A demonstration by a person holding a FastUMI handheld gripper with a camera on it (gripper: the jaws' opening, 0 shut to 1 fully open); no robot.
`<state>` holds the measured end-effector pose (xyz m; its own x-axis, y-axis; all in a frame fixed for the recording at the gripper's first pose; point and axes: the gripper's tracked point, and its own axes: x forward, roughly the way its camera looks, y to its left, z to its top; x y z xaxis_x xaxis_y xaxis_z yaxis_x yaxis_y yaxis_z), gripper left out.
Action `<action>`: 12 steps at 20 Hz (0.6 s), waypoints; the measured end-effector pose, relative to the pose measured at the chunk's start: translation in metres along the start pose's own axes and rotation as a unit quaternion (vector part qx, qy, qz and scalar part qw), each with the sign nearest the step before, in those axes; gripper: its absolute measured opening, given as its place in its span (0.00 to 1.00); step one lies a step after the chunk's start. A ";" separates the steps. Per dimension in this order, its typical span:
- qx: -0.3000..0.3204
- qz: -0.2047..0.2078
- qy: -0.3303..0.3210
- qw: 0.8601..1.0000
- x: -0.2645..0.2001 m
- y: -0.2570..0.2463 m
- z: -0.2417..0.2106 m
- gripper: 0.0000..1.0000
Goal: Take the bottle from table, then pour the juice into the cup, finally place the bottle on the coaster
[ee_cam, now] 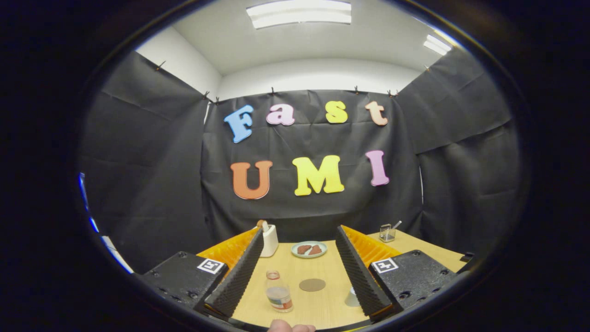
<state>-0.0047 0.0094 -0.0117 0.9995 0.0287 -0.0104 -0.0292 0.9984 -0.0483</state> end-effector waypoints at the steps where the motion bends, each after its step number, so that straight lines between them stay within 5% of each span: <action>1: -0.004 0.000 -0.001 1.000 -0.001 0.001 0.000 1.00; 12: -0.005 0.019 0.009 1.000 0.000 0.015 -0.010 1.00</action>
<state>-0.0053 0.0241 -0.0226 0.9974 0.0652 -0.0301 -0.0669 0.9961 -0.0571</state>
